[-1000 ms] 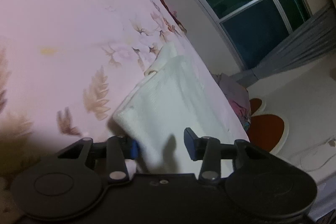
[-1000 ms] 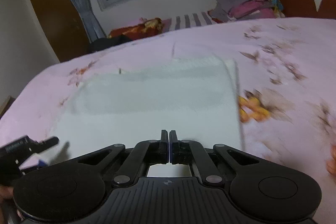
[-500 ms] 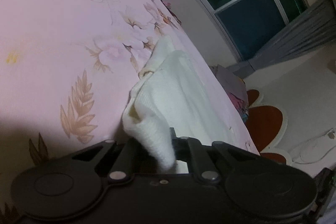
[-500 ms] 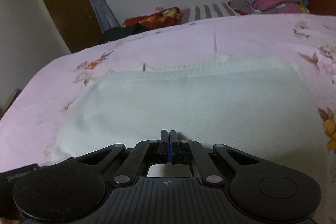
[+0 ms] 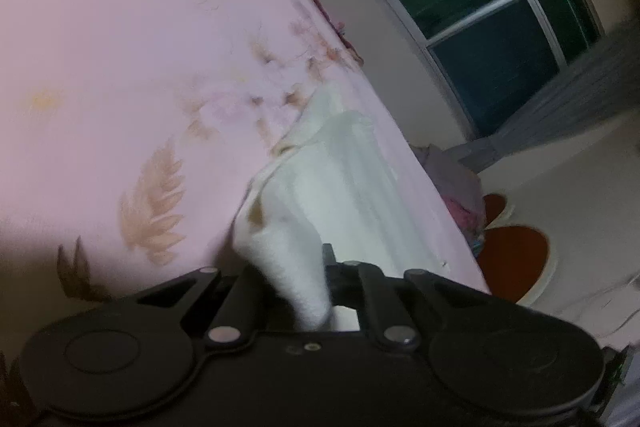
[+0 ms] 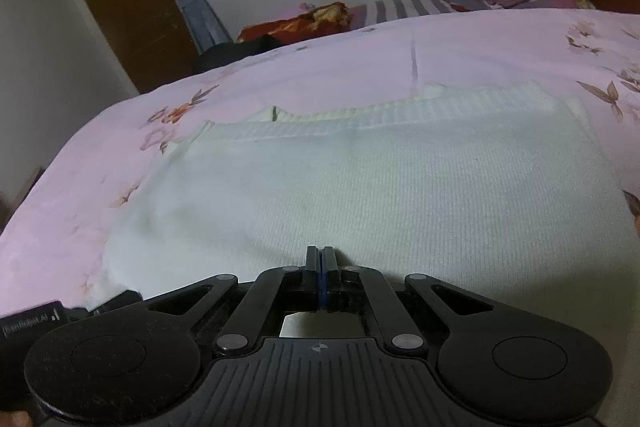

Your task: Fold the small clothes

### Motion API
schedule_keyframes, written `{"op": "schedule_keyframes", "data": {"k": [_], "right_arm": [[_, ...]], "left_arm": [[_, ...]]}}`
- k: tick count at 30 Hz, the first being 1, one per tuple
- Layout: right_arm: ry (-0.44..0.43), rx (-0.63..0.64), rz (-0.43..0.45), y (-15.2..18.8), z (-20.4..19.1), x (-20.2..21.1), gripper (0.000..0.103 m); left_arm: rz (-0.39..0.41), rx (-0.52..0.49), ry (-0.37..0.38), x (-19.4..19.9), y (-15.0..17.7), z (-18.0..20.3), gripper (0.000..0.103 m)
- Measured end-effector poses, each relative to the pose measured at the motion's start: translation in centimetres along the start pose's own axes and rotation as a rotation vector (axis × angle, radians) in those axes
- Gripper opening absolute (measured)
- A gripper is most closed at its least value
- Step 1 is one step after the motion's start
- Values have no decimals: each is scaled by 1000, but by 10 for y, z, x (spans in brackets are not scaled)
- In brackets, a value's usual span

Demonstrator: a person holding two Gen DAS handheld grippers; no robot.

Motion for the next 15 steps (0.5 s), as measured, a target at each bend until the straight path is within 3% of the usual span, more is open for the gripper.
{"op": "schedule_keyframes", "data": {"k": [4,6,8,15], "right_arm": [[-33,-18,-23,-8,3,4,0],[-41,-66,29,-14,14,23,0],[-54,-140,78,-18,37,46,0],[25,-281,182,-21,130,121,0]], "left_arm": [[16,-247,-6,12,-1,58,6],[7,-370,-28,12,1,87,6],[-18,-510,-65,9,10,118,6],[-128,-830,6,-12,75,213,6]]}}
Point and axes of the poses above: each gripper's, at about its wrist camera, not at the fingertips, and x roughly against the way its jaws point, z to its right, y to its underside, the point moved 1 cm from there along -x, roughly the way its jaws point, and after that the axes turned 4 degrees about -x, right-handed, at the moved point
